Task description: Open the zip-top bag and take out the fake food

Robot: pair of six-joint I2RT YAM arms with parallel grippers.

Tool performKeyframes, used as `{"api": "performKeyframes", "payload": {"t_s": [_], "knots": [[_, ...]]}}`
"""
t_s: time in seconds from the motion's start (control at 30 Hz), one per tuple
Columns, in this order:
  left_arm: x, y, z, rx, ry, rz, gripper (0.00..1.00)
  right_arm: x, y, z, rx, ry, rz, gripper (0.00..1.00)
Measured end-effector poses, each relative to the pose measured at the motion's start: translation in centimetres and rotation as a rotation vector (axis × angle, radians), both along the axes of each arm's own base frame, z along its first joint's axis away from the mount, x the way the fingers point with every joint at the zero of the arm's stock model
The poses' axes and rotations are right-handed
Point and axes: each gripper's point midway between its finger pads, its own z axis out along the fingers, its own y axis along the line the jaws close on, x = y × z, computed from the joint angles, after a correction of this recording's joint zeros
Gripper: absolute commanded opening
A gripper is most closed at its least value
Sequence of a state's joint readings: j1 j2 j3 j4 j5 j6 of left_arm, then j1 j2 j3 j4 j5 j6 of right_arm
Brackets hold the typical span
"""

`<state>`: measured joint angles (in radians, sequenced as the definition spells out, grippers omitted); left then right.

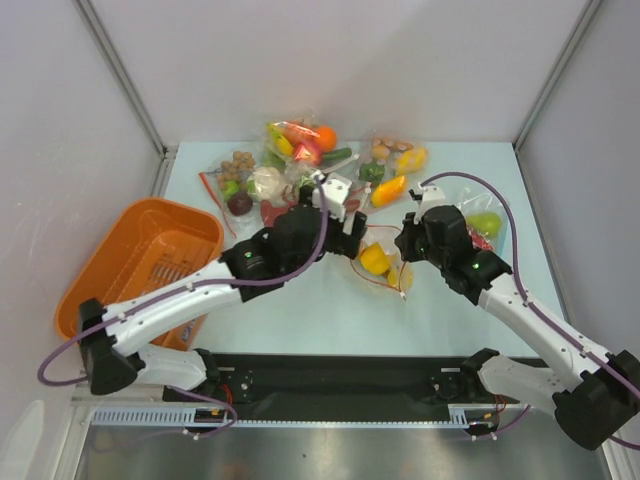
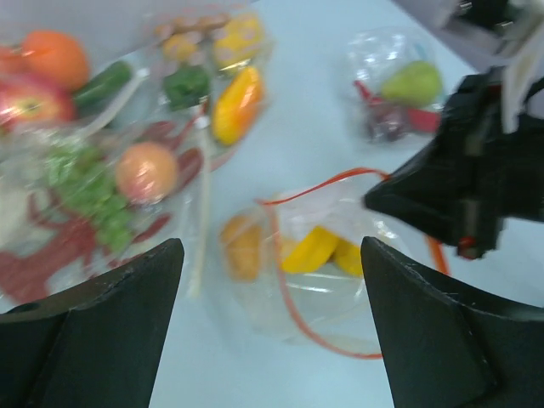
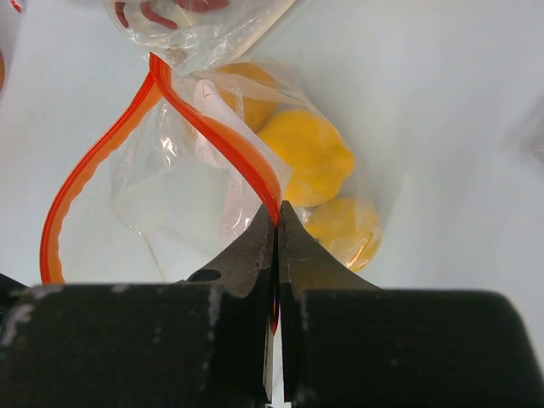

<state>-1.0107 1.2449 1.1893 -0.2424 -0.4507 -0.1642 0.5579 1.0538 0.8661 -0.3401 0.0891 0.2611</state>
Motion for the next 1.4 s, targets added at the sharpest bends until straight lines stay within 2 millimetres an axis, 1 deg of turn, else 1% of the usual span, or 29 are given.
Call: {"api": "performKeyframes", "payload": {"t_s": [0.07, 0.17, 0.3, 0.4, 0.53, 0.67, 0.87, 0.97, 1.1, 1.17, 1.23, 1.4], "knots": [[-0.4, -3.1, 0.1, -0.027, 0.004, -0.079, 0.90, -0.2, 0.0, 0.3, 0.004, -0.008, 0.001, 0.00], [-0.6, -6.4, -0.3, -0.045, 0.014, -0.155, 0.89, -0.4, -0.2, 0.6, 0.004, -0.015, -0.003, 0.00], [-1.2, -9.1, -2.8, -0.030, 0.061, -0.220, 0.87, -0.7, -0.6, 0.6, -0.007, -0.010, -0.013, 0.00], [-1.7, -10.3, -4.6, -0.007, 0.095, -0.254, 0.85, -0.8, -1.0, 0.4, -0.020, -0.005, -0.026, 0.00], [-2.7, -11.1, -5.7, -0.013, 0.116, -0.295, 0.82, -0.8, -1.4, 0.5, -0.027, -0.010, -0.041, 0.00], [-3.6, -11.4, -7.2, -0.007, 0.143, -0.329, 0.75, -0.7, -1.7, 0.7, -0.029, -0.016, -0.055, 0.00], [-4.4, -12.1, -10.1, 0.023, 0.184, -0.372, 0.75, -0.5, -2.2, 0.8, -0.033, -0.022, -0.075, 0.00], [-4.4, -12.8, -11.5, 0.038, 0.197, -0.379, 0.76, -0.5, -2.2, 0.8, -0.032, -0.022, -0.076, 0.00], [-4.2, -13.5, -14.6, 0.087, 0.236, -0.378, 0.80, -0.5, -2.2, 0.8, -0.032, -0.022, -0.075, 0.00], [-4.0, -13.8, -15.5, 0.099, 0.245, -0.373, 0.81, -0.5, -2.5, 0.5, -0.038, -0.011, -0.088, 0.00], [-3.6, -14.1, -16.1, 0.102, 0.247, -0.360, 0.82, -0.5, -2.8, 0.4, -0.040, -0.003, -0.097, 0.00], [-3.2, -14.5, -16.4, 0.094, 0.238, -0.350, 0.82, -0.4, -3.3, 0.1, -0.050, -0.003, -0.117, 0.00]]}}
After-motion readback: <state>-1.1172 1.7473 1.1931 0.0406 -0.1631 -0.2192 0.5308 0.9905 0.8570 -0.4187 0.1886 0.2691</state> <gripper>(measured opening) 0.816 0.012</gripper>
